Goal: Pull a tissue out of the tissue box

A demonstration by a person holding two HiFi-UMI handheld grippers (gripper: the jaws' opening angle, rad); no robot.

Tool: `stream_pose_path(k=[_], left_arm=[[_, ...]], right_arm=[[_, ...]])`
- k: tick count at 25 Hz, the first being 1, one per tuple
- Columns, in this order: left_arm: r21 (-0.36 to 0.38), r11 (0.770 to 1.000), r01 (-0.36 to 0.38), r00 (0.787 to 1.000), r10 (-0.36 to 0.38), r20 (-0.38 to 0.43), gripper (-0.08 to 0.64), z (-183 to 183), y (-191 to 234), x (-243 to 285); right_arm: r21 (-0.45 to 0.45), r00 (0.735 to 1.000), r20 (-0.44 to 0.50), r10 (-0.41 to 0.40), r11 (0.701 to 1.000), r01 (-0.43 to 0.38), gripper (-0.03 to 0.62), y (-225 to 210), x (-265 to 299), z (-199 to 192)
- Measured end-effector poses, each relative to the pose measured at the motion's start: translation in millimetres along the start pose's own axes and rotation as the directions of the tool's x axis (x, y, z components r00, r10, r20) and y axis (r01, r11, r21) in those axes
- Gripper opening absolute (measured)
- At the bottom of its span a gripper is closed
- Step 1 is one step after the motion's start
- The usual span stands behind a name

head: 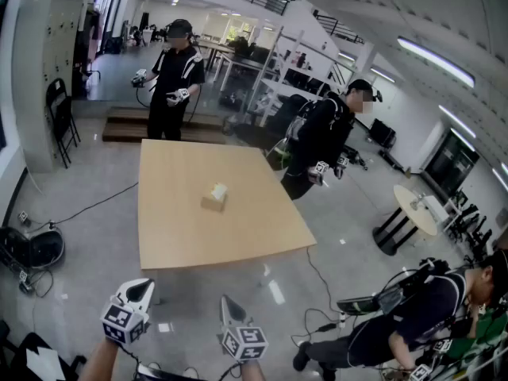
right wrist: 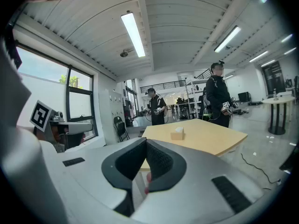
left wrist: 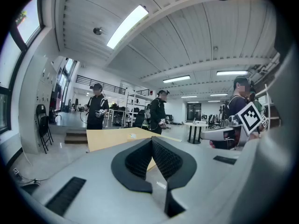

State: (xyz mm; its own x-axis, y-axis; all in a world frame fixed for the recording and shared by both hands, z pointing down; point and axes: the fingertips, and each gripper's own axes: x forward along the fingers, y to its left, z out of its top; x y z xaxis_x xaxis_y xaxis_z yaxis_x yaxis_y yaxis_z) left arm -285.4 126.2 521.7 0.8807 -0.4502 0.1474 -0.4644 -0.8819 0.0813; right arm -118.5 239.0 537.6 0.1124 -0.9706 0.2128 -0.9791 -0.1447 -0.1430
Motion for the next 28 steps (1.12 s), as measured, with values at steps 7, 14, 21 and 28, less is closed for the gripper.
stream_pose_path(k=[7,14,21,28], left_arm=[[-0.006,1.0,-0.008,1.0,0.008,0.004,0.008,4.2,0.6,4.5],[-0.006,1.0,-0.004,1.0,0.004,-0.001,0.008,1.8,-7.7,13.9],[-0.014,1.0,-0.022,1.0,0.022,0.013,0.008,5.2,-26.4,28.6],[-0.009,0.999,-0.049,0.999,0.049,0.011,0.008,6.7,-40.2,46.2]], right_arm=[[0.046,1.0,0.024,0.01,0.999,-0.011,0.011,-6.1,-0.6,4.5],[0.015,1.0,0.017,0.001,1.0,-0.002,0.011,-17.9,-4.0,3.7],[-0.002,0.999,0.028,0.016,1.0,-0.016,0.011,-35.3,-11.6,12.0],[-0.006,0.999,0.025,0.037,0.999,-0.037,0.011,-59.7,-7.2,16.4]])
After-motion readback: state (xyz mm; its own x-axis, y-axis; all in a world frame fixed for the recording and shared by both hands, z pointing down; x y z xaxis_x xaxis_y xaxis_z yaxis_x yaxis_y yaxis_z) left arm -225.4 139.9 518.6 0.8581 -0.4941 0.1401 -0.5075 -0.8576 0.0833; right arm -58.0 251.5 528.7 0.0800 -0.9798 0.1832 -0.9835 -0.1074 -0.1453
